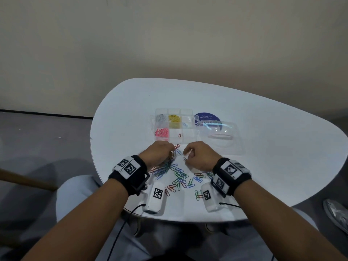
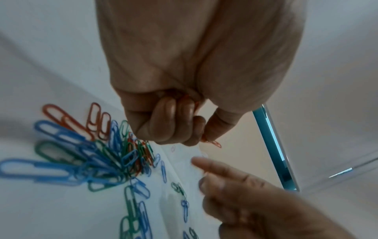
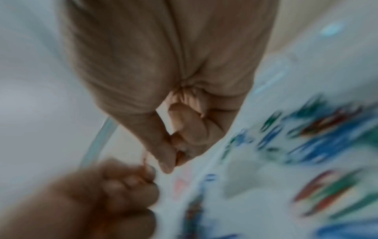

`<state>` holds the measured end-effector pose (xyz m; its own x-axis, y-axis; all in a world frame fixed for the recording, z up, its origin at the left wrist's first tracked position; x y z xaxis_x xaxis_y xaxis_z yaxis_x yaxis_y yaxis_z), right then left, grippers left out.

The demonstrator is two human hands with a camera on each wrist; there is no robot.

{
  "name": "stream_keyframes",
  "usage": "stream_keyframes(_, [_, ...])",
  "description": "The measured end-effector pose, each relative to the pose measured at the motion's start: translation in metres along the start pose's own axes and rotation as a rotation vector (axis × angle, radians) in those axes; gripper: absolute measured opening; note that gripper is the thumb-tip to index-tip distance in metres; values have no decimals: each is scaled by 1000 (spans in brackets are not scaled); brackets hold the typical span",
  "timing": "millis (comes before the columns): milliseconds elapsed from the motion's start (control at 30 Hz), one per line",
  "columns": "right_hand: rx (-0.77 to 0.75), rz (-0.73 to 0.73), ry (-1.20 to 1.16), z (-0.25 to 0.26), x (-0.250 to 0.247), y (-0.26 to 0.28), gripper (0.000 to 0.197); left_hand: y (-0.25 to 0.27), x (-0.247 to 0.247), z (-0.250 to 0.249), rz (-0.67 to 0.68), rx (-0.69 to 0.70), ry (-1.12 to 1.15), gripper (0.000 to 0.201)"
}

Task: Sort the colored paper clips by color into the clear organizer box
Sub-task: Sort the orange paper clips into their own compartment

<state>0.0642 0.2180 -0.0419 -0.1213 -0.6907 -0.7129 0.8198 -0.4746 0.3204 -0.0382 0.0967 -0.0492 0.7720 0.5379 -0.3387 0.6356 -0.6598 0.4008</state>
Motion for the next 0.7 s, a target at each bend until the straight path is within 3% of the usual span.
stream_keyframes(100, [69,-25,-526,9,-13,6,29,0,-3,1,-7,-27,113,27])
stream_keyframes(167, [69,-21,-633,17,-21,7,24,1,-4,-2,-7,11,88,24])
stream_keyframes(433, [86,-53,-522,27,-23,8,16,10,3,-11,37,67,200,24])
stream_keyframes(567, [22,-81,-584,36,-31,14,10,10,3,-9,110,-82,604,21])
stream_keyframes(700, [-120,-61,-405,54,-26,25,9,15,16,-3,229,-271,857,34])
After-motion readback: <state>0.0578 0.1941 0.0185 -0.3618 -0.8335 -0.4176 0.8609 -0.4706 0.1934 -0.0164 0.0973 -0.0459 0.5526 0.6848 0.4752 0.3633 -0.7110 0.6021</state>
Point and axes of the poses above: each hand's wrist, its own y-axis away from the middle knuckle, its own x-axis out of the palm, z = x × y, the point moved 4 cm from there along -y, towards the middle knuckle, and after that the axes turned 4 degrees about -z, right-handed, at the moved point
